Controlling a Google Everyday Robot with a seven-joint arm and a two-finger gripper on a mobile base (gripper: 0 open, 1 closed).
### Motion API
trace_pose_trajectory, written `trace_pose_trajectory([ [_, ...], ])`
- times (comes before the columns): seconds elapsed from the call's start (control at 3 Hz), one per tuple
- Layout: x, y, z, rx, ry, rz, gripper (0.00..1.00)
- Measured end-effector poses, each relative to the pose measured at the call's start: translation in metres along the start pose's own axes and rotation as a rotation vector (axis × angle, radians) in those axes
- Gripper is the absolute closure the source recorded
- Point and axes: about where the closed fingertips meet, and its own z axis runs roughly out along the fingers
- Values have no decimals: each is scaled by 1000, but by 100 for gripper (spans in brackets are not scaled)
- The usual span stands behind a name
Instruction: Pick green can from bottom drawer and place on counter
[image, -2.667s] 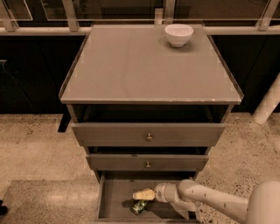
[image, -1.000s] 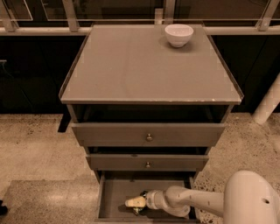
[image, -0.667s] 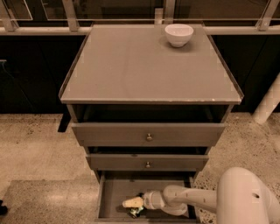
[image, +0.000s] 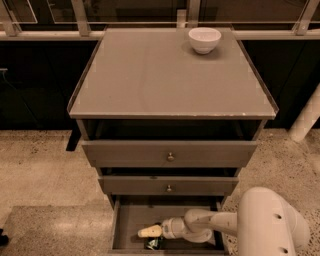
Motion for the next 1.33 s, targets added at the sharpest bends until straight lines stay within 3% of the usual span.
trace_pose_trajectory([
  [0.67, 12, -8, 14, 30, 68, 14, 0],
  [1.33, 12, -5, 15, 43, 83, 13, 0],
])
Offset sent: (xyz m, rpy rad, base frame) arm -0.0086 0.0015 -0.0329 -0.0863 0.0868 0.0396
